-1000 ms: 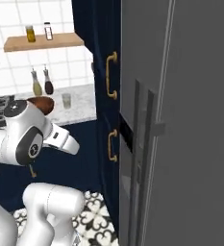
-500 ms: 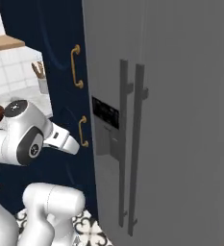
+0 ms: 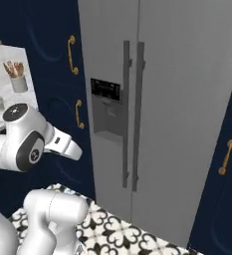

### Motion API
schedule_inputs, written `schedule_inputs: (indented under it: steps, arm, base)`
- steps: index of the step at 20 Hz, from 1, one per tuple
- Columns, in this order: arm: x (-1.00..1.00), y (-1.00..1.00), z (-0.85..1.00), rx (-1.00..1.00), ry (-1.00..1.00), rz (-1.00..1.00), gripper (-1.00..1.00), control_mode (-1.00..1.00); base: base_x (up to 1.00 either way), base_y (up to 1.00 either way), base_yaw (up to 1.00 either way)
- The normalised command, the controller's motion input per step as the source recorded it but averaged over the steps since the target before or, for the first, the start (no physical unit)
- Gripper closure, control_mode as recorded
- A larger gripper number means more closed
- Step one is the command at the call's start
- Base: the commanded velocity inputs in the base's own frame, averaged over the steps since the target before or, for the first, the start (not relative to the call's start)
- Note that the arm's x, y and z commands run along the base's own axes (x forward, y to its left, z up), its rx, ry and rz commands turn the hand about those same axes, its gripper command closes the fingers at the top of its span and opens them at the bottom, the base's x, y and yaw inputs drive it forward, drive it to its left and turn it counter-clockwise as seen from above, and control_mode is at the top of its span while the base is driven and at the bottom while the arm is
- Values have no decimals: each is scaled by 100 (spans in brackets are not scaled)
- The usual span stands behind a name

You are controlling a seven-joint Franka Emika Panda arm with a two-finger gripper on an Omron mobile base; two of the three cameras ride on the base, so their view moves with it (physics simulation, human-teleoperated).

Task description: Grab a lemon wedge from the fridge and one ice cube from the ice bowl, and put them in the glass of lemonade.

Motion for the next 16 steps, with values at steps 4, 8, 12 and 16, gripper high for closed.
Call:
schedule_inputs:
  steps: [4,8,12,16]
  arm:
    - [0,0,0,0,0,0,-100,100]
    - [0,0,0,0,0,0,-100,100]
    - [0,0,0,0,0,0,-100,100]
    - [0,0,0,0,0,0,-100,100]
  base:
    - [-32,3,-56]
    - [1,17,-47]
    - [9,18,-26]
    - [4,27,-4]
